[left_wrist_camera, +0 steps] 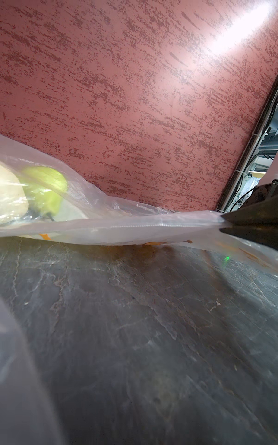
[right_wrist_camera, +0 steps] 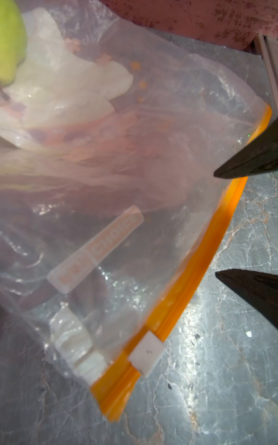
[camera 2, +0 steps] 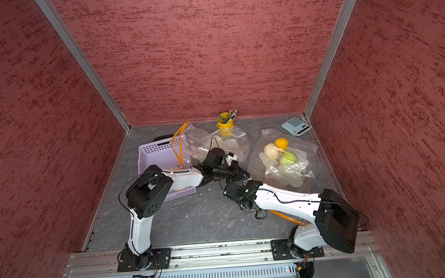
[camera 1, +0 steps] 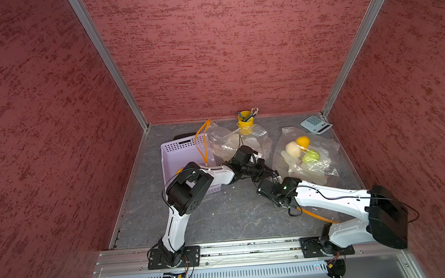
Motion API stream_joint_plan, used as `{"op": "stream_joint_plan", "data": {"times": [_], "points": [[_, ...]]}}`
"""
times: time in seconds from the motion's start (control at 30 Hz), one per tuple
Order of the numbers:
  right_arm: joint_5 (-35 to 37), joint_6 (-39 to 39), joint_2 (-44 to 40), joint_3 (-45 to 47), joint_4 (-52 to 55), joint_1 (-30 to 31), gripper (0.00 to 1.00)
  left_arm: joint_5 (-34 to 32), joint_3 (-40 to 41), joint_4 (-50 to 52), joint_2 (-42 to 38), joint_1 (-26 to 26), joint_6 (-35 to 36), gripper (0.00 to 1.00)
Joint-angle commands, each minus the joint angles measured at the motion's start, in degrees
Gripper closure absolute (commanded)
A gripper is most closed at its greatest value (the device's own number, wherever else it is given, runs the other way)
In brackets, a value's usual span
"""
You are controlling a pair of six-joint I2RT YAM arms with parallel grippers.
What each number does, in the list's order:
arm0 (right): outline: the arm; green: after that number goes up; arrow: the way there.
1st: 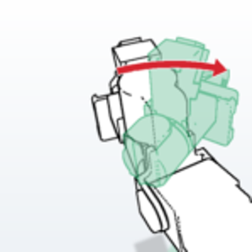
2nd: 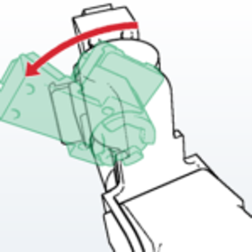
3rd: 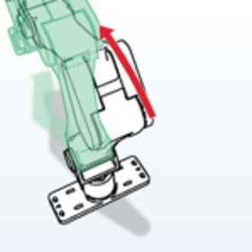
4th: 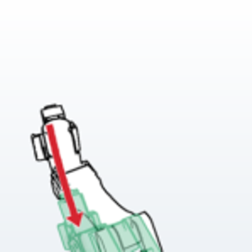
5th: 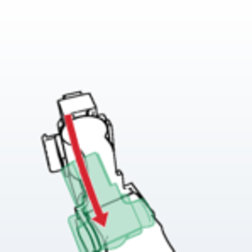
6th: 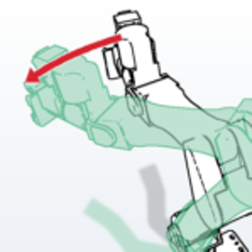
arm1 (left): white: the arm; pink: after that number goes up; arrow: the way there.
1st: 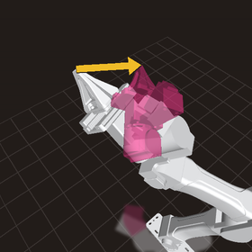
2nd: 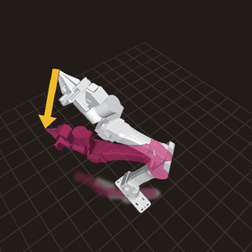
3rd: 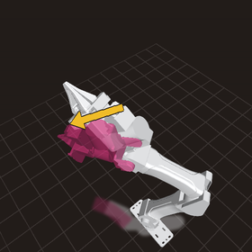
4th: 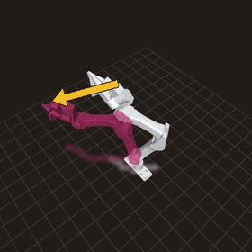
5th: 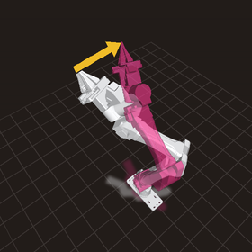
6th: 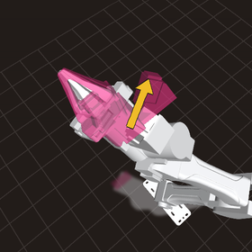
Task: Open the zip-top bag and take out the pear
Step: Unzip the zipper on the zipper food storage bag.
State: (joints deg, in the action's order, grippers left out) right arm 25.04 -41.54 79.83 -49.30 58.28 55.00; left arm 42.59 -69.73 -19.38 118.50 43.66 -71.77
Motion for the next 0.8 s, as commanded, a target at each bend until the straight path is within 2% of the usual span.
{"op": "stream_joint_plan", "data": {"times": [0.0,0.1,0.23,0.3,0.33,0.37,0.77], "points": [[2.32,0.45,0.32,0.83,-2.56,-1.67,0.48,0.91,0.56,-1.69,-1.6,-0.59,-0.41,1.0],[4.67,0.35,0.04,0.31,-1.9,-2.63,0.57,0.92,0.61,-1.57,-1.68,-0.58,-0.49,1.0],[3.24,2.54,0.51,1.5,-4.73,-4.48,0.67,1.18,0.65,-2.56,-1.52,-0.52,-1.35,1.0],[2.3,3.09,0.55,1.83,-6.15,-4.81,0.83,1.25,0.81,-2.61,-1.64,-0.58,-1.4,1.0],[1.89,3.25,0.45,1.47,-6.2,-4.9,0.95,1.27,0.91,-2.61,-1.68,-0.58,-1.54,1.0],[1.9,3.29,0.17,0.69,-5.49,-4.9,1.0,1.36,1.0,-3.04,-1.74,-0.57,-1.88,1.0],[-4.55,7.0,-19.73,-0.64,-2.26,-4.99,1.0,1.7,-5.68,-2.98,-2.03,-0.77,-4.09,1.0]]}}
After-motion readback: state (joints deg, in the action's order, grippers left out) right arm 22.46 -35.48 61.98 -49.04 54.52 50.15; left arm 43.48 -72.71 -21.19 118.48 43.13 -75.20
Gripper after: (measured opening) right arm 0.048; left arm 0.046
